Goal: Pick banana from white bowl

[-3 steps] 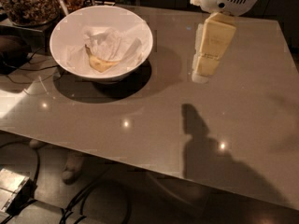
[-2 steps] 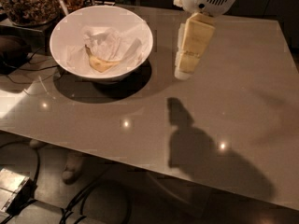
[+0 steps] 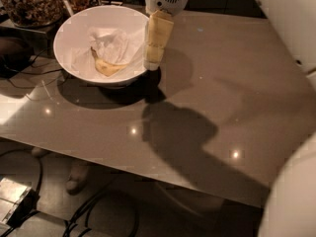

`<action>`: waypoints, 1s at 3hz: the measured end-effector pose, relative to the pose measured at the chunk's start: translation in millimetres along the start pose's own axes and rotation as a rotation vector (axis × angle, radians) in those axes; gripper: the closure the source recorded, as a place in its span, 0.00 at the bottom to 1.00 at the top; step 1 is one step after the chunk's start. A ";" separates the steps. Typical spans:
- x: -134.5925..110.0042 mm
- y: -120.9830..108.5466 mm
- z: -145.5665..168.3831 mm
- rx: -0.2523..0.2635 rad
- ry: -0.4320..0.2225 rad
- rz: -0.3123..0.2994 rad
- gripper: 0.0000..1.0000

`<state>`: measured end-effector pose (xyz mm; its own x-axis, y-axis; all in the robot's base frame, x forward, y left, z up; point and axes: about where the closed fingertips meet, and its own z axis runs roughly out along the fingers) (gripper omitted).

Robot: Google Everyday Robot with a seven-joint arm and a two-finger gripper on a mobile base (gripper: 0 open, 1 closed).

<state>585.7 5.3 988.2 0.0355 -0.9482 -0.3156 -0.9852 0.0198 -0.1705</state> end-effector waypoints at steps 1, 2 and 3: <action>-12.0 -8.6 3.9 0.014 -0.021 -0.011 0.00; -21.4 -25.2 13.7 0.038 -0.021 0.032 0.00; -37.6 -49.2 34.4 0.020 -0.001 0.106 0.00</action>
Offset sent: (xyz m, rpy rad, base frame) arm 0.0412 0.0378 -0.0063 0.0088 0.0064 -0.1025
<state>638.6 50.8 976.3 -0.0687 -0.9402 -0.3336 -0.9799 0.1264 -0.1545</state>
